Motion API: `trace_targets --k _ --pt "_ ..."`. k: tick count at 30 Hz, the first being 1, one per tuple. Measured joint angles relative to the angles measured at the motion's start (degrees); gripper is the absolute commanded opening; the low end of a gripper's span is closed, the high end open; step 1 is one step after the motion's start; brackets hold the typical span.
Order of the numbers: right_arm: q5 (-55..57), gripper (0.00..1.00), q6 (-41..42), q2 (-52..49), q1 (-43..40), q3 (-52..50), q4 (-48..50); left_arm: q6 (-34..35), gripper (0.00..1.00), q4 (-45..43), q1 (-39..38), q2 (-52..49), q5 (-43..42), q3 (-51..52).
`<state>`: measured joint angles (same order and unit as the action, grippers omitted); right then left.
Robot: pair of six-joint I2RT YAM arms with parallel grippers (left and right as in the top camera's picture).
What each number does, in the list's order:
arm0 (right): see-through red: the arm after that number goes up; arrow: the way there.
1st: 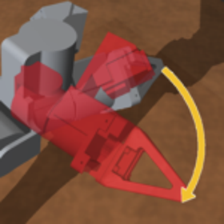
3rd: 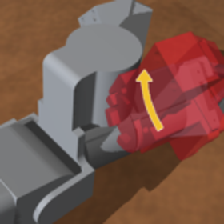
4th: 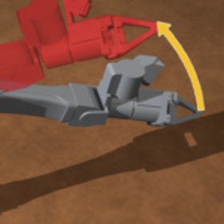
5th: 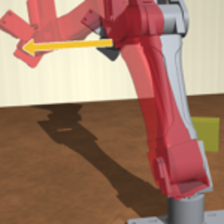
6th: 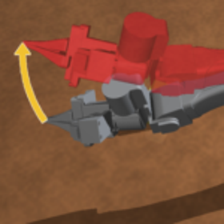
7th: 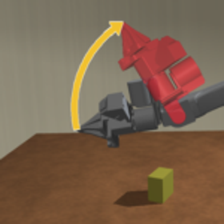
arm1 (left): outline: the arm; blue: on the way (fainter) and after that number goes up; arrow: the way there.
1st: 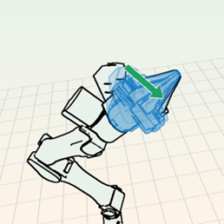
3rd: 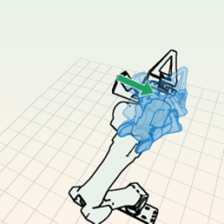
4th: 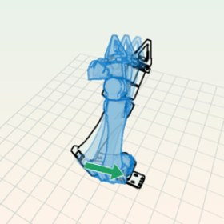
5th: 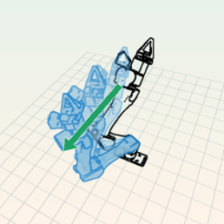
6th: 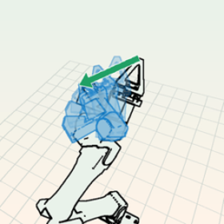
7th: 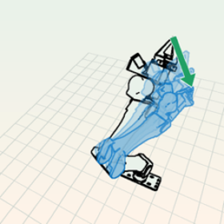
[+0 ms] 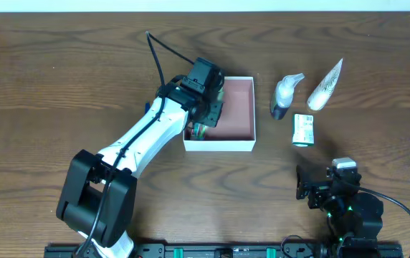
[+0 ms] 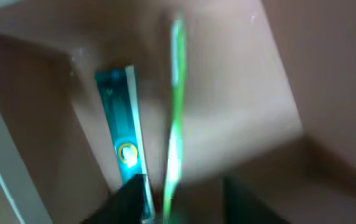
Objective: Pack container
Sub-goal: 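Lower the toothbrush into the box beside the toothpaste, release, then grasp the blue razor with the left gripper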
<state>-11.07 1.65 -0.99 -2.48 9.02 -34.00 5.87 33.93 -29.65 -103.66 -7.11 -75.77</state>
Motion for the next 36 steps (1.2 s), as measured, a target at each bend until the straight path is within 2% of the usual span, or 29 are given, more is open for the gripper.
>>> trace_targets --k 6,11,14,18,21,25,31,36 --pt "0.02 0.99 0.0 0.0 0.0 0.0 0.02 -0.07 0.49 4.46 0.02 1.46 0.04 0.0" --pt "0.0 0.99 0.0 0.0 0.0 0.0 0.0 -0.35 0.56 11.67 0.94 10.47 1.57 -0.17" --pt "0.0 0.99 0.0 0.0 0.0 0.0 0.0 -0.31 0.57 16.39 4.22 17.86 4.46 -0.94" --pt "0.0 0.99 0.0 0.0 0.0 0.0 0.0 -0.33 0.58 18.29 12.09 22.12 6.84 -1.42" --pt "0.0 0.99 0.0 0.0 0.0 0.0 0.0 -0.33 0.58 18.29 17.75 19.8 7.82 -1.27" --pt "0.0 0.99 0.0 0.0 0.0 0.0 0.0 -1.6 0.58 17.16 21.75 11.26 7.3 -0.48" --pt "0.0 0.99 0.0 0.0 0.0 0.0 0.0 -4.94 0.58 13.22 23.56 -1.57 6.32 0.33" --pt "0.0 0.99 0.0 0.0 0.0 0.0 0.0 -6.58 0.58 11.3 24.35 -6.45 6.01 0.52"
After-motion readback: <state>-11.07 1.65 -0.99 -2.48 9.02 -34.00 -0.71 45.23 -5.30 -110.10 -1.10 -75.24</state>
